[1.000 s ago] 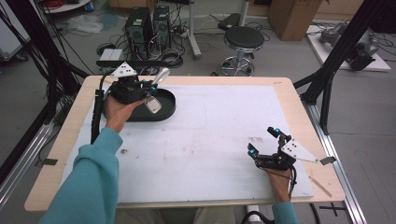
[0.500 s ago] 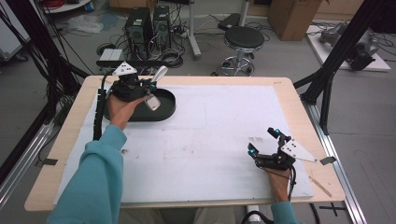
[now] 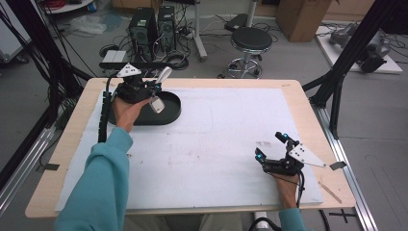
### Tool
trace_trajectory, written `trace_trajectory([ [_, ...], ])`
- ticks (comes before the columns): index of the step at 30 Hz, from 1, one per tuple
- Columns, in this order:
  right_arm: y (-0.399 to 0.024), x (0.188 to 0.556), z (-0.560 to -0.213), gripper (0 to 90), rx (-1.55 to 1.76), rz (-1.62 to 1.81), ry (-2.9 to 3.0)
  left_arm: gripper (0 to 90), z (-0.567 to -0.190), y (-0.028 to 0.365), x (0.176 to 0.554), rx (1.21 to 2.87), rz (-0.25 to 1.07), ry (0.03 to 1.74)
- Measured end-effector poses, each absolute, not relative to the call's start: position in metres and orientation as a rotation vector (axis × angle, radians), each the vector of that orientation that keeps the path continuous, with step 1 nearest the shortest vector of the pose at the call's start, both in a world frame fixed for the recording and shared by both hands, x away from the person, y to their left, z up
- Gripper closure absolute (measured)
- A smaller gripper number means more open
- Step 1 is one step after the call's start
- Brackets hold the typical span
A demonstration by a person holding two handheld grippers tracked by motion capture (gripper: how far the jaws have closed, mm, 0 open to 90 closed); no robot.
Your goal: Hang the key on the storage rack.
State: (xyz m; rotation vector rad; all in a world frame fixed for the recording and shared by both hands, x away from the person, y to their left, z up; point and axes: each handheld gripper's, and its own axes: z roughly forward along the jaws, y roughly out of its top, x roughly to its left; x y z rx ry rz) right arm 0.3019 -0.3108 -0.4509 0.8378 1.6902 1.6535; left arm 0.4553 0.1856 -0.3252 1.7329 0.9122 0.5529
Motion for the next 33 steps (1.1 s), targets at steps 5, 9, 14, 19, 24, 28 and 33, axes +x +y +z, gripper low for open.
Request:
trace_trajectory([
  [5, -0.311, 0.302, -0.451, 0.6, 0.831, 1.644, 1.680, 74.2, -0.329, 0.186, 0.459, 1.722, 0.541, 0.927],
  [9, -0.311, 0.302, -0.451, 0.6, 0.830, 1.637, 1.687, 74.2, -0.329, 0.187, 0.461, 1.702, 0.548, 0.937],
  [14, -0.311, 0.302, -0.451, 0.6, 0.837, 1.640, 1.687, 74.2, -0.331, 0.189, 0.463, 1.710, 0.553, 0.951],
  [19, -0.311, 0.302, -0.452, 0.6, 0.844, 1.640, 1.687, 74.2, -0.332, 0.190, 0.465, 1.699, 0.568, 0.962],
  [24, -0.311, 0.302, -0.452, 0.6, 0.845, 1.641, 1.687, 74.2, -0.333, 0.192, 0.467, 1.696, 0.574, 0.976],
  [28, -0.311, 0.302, -0.452, 0.6, 0.848, 1.640, 1.687, 74.2, -0.335, 0.192, 0.469, 1.688, 0.581, 0.977],
  [33, -0.311, 0.302, -0.452, 0.6, 0.853, 1.641, 1.687, 74.1, -0.338, 0.192, 0.472, 1.667, 0.582, 0.981],
])
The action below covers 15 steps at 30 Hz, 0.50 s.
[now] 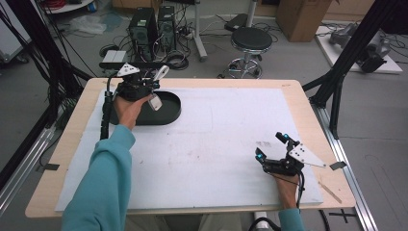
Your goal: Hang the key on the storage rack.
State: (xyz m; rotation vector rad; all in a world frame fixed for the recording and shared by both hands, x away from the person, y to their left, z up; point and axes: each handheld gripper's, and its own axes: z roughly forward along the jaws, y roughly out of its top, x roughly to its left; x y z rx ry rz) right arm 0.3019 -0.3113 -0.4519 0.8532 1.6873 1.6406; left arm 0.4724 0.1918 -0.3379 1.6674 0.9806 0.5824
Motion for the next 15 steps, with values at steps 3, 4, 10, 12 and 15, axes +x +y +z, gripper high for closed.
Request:
trace_trajectory([
  [3, -0.3113, 0.3019, -0.4520, 0.6, 0.854, 1.642, 1.687, 74.1, -0.3391, 0.1918, 0.4737, 1.662, 0.589, 0.975],
  [4, -0.3114, 0.3019, -0.4520, 0.6, 0.853, 1.641, 1.689, 74.1, -0.3396, 0.1919, 0.4742, 1.659, 0.591, 0.974],
  [10, -0.3112, 0.3017, -0.4520, 0.6, 0.852, 1.642, 1.687, 74.0, -0.3432, 0.1914, 0.4770, 1.664, 0.608, 0.965],
  [12, -0.3113, 0.3016, -0.4521, 0.6, 0.852, 1.642, 1.690, 74.0, -0.3448, 0.1903, 0.4781, 1.663, 0.611, 0.968],
  [15, -0.3114, 0.3015, -0.4521, 0.6, 0.851, 1.640, 1.689, 74.1, -0.3476, 0.1886, 0.4796, 1.672, 0.621, 0.968],
])
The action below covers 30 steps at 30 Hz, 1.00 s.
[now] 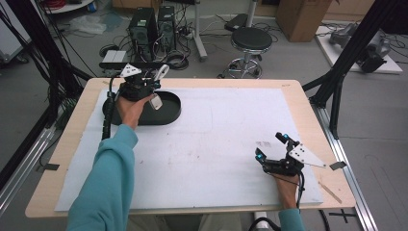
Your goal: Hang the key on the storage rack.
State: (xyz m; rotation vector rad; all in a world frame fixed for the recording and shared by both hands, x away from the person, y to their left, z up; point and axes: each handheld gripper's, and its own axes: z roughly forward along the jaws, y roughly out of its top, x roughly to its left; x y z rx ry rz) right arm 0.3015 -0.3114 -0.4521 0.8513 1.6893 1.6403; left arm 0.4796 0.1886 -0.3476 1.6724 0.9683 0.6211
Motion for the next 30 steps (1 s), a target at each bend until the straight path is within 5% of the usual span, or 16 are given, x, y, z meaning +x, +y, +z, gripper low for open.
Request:
trace_trajectory([
  [30, -0.312, 0.301, -0.452, 0.6, 0.854, 1.654, 1.682, 73.0, -0.366, 0.166, 0.485, 1.782, 0.775, 1.014],
])
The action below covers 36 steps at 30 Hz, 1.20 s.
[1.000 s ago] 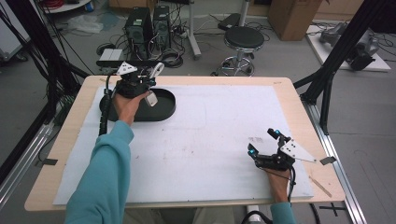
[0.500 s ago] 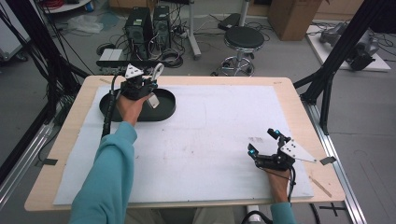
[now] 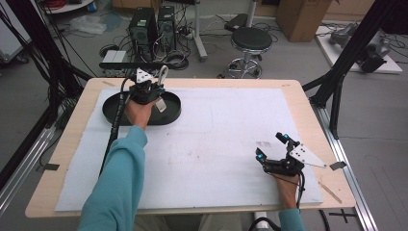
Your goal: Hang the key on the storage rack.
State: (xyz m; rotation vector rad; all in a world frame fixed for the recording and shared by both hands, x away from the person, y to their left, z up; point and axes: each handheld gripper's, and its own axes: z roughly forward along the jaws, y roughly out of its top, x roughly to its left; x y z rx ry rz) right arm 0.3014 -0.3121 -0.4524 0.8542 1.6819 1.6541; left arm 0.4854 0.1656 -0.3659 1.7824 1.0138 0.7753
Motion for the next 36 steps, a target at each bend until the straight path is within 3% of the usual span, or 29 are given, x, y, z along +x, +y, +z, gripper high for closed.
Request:
trace_trajectory([
  [15, -0.312, 0.302, -0.453, 0.6, 0.856, 1.654, 1.681, 70.0, -0.369, 0.164, 0.485, 1.800, 0.743, 0.997],
  [18, -0.312, 0.301, -0.453, 0.6, 0.856, 1.654, 1.684, 57.8, -0.368, 0.167, 0.483, 1.787, 0.719, 0.978],
  [22, -0.312, 0.302, -0.453, 0.6, 0.851, 1.651, 1.685, 30.2, -0.368, 0.171, 0.476, 1.766, 0.658, 0.866],
  [24, -0.312, 0.302, -0.453, 0.6, 0.853, 1.653, 1.690, 6.9, -0.367, 0.173, 0.470, 1.765, 0.620, 0.860],
  [25, -0.312, 0.302, -0.453, 0.6, 0.857, 1.655, 1.691, 1.8, -0.366, 0.176, 0.465, 1.759, 0.601, 0.827],
  [29, -0.314, 0.302, -0.453, 0.6, 0.863, 1.661, 1.681, 1.7, -0.362, 0.190, 0.438, 1.744, 0.608, 0.686],
  [36, -0.313, 0.303, -0.454, 0.6, 0.868, 1.664, 1.683, 1.7, -0.367, 0.220, 0.386, 1.682, 0.583, 0.632],
])
